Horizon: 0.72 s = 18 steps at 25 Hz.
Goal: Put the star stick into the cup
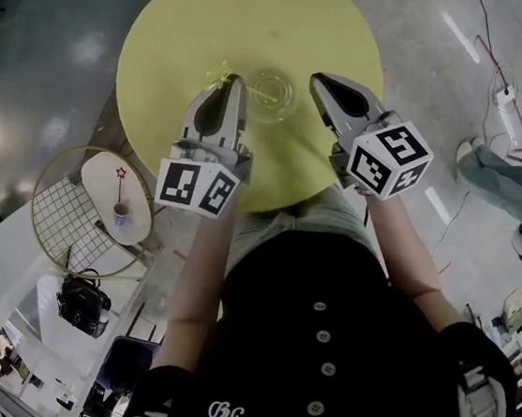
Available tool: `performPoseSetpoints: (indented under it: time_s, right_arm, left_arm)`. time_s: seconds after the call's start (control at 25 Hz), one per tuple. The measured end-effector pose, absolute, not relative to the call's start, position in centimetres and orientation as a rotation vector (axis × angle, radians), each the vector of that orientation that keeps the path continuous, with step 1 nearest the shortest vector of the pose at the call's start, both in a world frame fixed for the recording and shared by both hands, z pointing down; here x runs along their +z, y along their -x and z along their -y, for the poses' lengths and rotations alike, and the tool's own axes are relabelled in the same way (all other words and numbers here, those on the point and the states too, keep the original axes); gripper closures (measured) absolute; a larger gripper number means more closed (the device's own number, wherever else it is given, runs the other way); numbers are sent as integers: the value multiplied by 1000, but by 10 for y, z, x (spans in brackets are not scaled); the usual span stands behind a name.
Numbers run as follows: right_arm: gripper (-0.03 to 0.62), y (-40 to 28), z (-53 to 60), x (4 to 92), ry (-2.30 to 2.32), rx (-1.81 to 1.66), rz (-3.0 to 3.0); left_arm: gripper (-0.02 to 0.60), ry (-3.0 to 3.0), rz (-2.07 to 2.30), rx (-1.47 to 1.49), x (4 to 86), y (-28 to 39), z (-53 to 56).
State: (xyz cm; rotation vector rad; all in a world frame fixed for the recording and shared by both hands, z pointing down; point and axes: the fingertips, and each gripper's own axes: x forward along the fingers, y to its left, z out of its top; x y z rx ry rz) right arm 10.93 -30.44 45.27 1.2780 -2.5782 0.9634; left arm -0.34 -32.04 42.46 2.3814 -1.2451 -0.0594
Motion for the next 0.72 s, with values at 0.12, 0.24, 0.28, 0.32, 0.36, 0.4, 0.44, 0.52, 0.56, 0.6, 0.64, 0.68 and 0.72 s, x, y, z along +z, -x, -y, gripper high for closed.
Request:
performPoseSetpoints:
  time_s: [0.12, 0.24, 0.28, 0.32, 0.36, 0.4, 0.44, 0.52, 0.56, 0.6, 0.64, 0.68, 0.72]
  right_arm:
    - [591, -113, 302, 455, -1297, 972, 2562]
    - [591, -113, 299, 457, -1302, 981, 2552]
    - [591, -113, 298, 458, -1301, 981, 2552]
    - [591, -113, 298, 458, -1301, 980, 2553]
    - [591, -113, 298, 458, -1299, 979, 2554]
    - [591, -113, 298, 457, -1299, 978, 2555]
    - [591, -113, 298, 457, -1300, 976, 2555]
    - [591, -114, 298, 455, -1306, 971, 2557]
    - [591, -114, 297, 454, -1308, 970, 2558]
    - [591, -114, 297, 454, -1311, 969, 2558]
    - [591, -114, 297, 453, -1312, 967, 2558]
    - [591, -114, 297, 453, -1313, 965, 2558]
    - [591, -114, 297, 453, -1314, 963, 2557]
  left_arm:
    - [566, -2377, 1221, -51, 428, -1, 317]
    - [566, -2377, 1216, -47, 429, -1, 317]
    - [566, -2377, 1213, -49, 429, -1, 318]
    - [566, -2379, 1209, -49, 429, -2, 318]
    - [566, -2380, 1208, -47, 429, -2, 318]
    - [566, -2381, 1210, -45, 429, -2, 319]
    - [565, -2379, 1215, -44, 429, -2, 319]
    - [565, -2378, 1226, -40, 429, 0, 318]
    - [565, -2380, 1229, -36, 429, 1, 318]
    - [565, -2381, 1230, -30, 429, 3, 318]
    - [565, -2382, 1231, -23, 430, 4, 319]
    - [565, -2381, 1230, -18, 431, 5, 320]
    - [563, -2380, 1229, -13, 431, 6, 320]
